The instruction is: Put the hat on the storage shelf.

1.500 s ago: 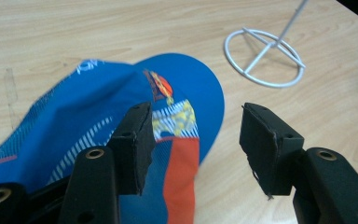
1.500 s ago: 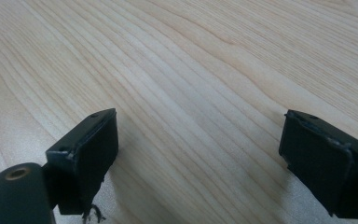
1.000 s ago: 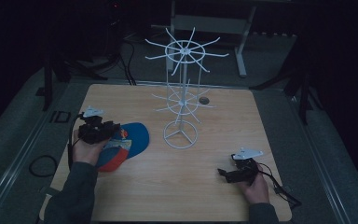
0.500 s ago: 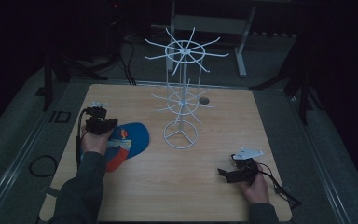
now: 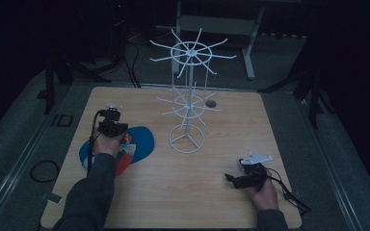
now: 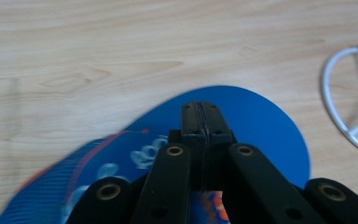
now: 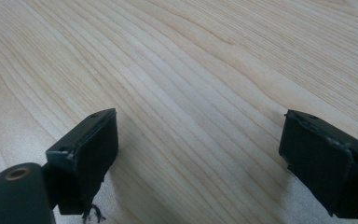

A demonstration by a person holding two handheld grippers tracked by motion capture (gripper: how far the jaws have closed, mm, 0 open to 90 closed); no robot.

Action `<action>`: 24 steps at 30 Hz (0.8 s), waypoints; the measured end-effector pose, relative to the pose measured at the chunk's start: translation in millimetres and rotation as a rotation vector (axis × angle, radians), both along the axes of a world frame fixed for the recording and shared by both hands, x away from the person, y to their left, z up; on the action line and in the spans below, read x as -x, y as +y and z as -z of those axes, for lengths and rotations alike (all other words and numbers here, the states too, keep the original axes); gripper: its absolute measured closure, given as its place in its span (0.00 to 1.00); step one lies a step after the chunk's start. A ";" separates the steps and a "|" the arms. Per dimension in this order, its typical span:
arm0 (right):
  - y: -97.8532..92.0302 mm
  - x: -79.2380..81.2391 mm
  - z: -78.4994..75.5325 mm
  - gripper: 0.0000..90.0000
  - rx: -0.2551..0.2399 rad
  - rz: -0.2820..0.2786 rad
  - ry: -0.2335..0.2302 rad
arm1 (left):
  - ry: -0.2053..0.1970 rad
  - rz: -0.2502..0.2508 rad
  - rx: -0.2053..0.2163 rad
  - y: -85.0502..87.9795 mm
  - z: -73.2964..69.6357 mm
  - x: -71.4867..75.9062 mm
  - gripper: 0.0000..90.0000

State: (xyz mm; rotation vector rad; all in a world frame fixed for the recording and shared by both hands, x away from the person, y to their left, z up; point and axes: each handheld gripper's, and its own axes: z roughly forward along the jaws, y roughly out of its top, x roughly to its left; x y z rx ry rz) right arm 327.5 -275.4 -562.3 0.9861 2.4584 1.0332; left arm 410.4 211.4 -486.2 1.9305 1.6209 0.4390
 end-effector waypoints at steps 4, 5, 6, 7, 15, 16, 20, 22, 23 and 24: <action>0.0 0.0 0.0 0.13 0.000 0.000 0.000 | 0.027 0.022 0.003 -4.4 7.0 2.9 1.00; 0.0 0.0 0.0 0.13 0.000 0.000 0.000 | 0.033 0.035 0.002 -6.0 8.4 4.3 1.00; 0.0 0.0 0.0 0.13 0.000 0.000 0.000 | 0.035 0.043 0.004 -7.8 9.5 6.3 1.00; 0.0 0.0 0.0 0.13 0.000 0.000 0.000 | 0.038 0.054 0.005 -9.3 10.4 8.1 1.00; 0.0 0.0 0.0 0.13 0.000 0.000 0.000 | 0.031 0.087 0.007 -15.4 16.3 11.3 1.00; 0.0 0.0 0.0 0.13 0.000 0.000 0.000 | 0.026 0.085 0.003 -17.3 15.4 9.2 1.00; 0.0 0.0 0.0 0.13 0.000 0.000 0.000 | 0.015 0.078 0.008 -26.7 13.7 -2.6 1.00; 0.0 0.0 0.0 0.13 0.000 0.000 0.000 | 0.018 0.080 -0.001 -32.8 15.3 -8.2 1.00; 0.0 0.0 0.0 0.13 0.000 0.000 0.000 | 0.018 0.083 0.000 -34.9 16.3 -10.7 1.00; 0.0 0.0 0.0 0.13 0.000 0.000 0.000 | 0.021 0.075 -0.007 -37.5 17.2 -12.8 1.00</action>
